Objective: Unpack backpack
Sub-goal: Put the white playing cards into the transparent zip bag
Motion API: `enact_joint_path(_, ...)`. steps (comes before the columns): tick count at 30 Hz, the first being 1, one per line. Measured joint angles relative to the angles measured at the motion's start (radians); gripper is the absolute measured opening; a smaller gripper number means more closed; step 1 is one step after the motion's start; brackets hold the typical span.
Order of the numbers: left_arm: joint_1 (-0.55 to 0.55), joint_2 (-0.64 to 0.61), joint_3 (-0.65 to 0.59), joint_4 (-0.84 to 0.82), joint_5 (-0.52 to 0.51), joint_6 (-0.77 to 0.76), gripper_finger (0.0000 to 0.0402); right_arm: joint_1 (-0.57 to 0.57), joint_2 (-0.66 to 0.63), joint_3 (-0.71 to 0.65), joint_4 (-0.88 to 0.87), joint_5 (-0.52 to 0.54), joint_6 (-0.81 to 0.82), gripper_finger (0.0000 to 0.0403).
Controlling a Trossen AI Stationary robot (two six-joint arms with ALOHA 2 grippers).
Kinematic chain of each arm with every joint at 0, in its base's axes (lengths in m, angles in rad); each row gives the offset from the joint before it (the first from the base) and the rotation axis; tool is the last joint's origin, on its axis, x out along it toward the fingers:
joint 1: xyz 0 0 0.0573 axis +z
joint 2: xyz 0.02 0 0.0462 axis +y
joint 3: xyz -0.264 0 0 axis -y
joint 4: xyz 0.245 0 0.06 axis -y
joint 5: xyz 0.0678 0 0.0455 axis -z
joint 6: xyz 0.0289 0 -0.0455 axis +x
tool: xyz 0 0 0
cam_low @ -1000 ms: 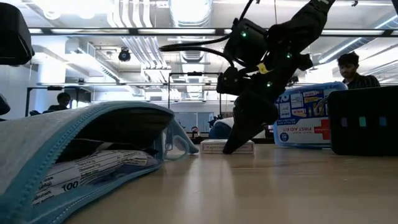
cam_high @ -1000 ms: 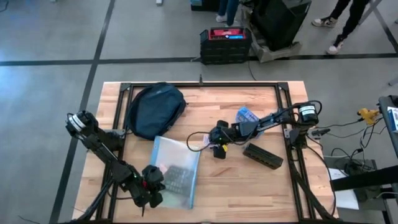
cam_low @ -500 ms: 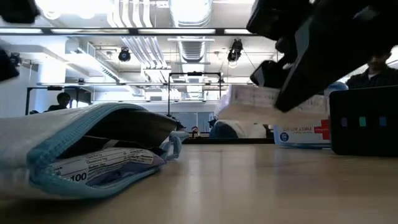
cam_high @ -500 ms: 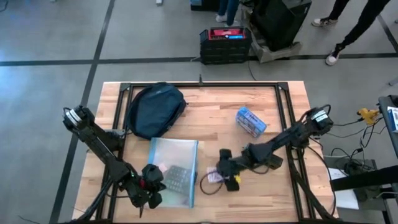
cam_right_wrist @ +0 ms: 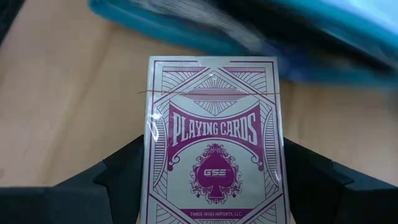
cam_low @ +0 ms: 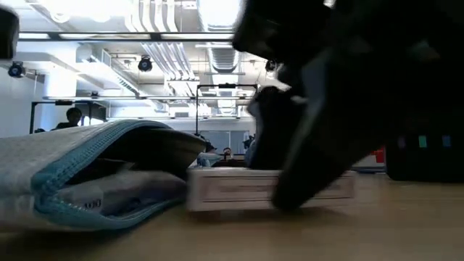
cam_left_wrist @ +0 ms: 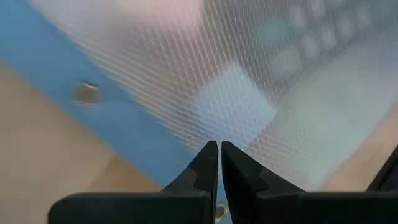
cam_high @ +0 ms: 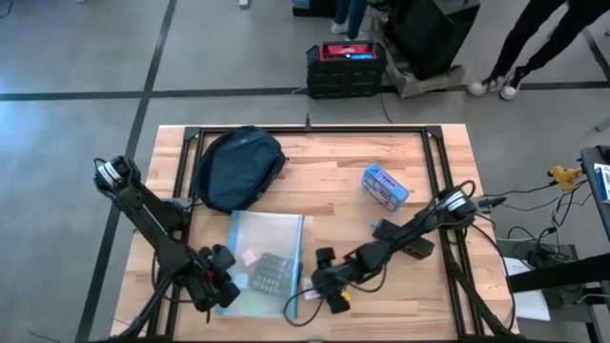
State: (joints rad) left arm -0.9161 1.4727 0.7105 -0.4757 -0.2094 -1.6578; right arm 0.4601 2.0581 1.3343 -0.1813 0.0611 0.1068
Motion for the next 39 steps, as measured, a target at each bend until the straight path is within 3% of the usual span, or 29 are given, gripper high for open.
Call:
enact_joint_path(3, -0.002, 0.052, -0.069, 0.161, 0.082, -0.015, 0.0005, -0.013, 0.044, 0.1, -0.049, -0.021, -0.058, 0.0278)
enact_joint_path(7, -0.004, 0.096, -0.097, 0.289, 0.086, 0.047, 0.0005, -0.045, 0.078, 0.204, -0.124, -0.008, -0.112, 0.0278)
enact_joint_path(11, -0.005, 0.098, -0.088, 0.287, 0.043, 0.146, 0.0005, -0.092, 0.081, 0.244, -0.157, 0.005, -0.097, 0.0278)
enact_joint_path(15, -0.003, 0.103, -0.078, 0.275, 0.003, 0.229, 0.0005, -0.108, 0.081, 0.262, -0.081, -0.123, -0.144, 0.0278)
enact_joint_path(23, 0.003, 0.107, -0.061, 0.257, -0.151, 0.381, 0.0005, -0.125, 0.182, 0.337, -0.073, -0.229, -0.227, 0.0278)
enact_joint_path(29, 0.005, 0.109, -0.039, 0.238, -0.182, 0.446, 0.0005, -0.108, 0.233, 0.396, -0.07, -0.067, -0.236, 0.0278)
enact_joint_path(33, 0.005, 0.109, -0.037, 0.237, -0.182, 0.444, 0.0005, -0.107, 0.229, 0.396, -0.068, -0.034, -0.234, 0.0278)
enact_joint_path(35, 0.005, 0.109, -0.037, 0.234, -0.18, 0.443, 0.0005, -0.107, 0.223, 0.396, -0.076, -0.03, -0.218, 0.0302)
enact_joint_path(37, 0.005, 0.109, -0.037, 0.229, -0.177, 0.441, 0.0005, -0.104, 0.216, 0.396, -0.084, -0.031, -0.176, 0.0359)
enact_joint_path(39, 0.005, 0.109, -0.038, 0.229, -0.176, 0.441, 0.0005, -0.101, 0.21, 0.396, -0.094, -0.031, -0.143, 0.0379)
